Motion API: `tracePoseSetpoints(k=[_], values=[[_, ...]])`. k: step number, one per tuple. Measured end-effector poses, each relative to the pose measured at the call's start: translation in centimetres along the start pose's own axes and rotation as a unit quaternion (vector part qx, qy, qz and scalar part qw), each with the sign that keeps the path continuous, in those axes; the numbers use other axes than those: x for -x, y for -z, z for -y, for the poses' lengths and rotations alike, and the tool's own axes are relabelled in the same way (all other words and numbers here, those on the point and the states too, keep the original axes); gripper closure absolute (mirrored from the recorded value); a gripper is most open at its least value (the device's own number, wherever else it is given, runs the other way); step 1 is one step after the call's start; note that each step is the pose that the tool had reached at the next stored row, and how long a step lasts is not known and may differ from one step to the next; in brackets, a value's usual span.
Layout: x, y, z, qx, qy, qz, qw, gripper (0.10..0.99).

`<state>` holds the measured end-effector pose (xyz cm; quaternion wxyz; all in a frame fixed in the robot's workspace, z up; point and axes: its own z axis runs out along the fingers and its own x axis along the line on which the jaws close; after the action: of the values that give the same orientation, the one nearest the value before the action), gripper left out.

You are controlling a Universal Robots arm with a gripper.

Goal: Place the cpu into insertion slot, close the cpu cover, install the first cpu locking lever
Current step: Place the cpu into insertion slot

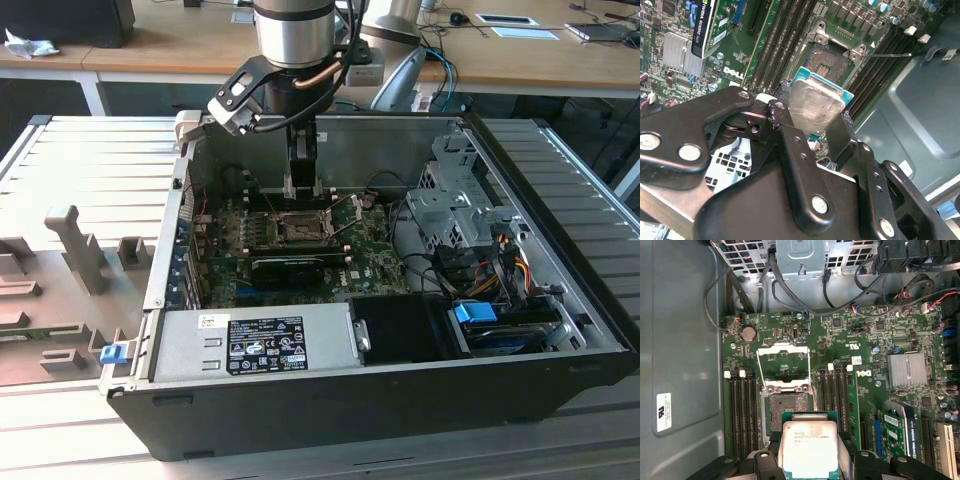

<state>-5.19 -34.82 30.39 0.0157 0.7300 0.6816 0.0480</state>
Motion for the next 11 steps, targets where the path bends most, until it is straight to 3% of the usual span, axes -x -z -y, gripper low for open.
tracePoseSetpoints(k=[11], values=[[0.01,-0.33,0.03,0.0,0.0,-0.0001,1.0,0.561]])
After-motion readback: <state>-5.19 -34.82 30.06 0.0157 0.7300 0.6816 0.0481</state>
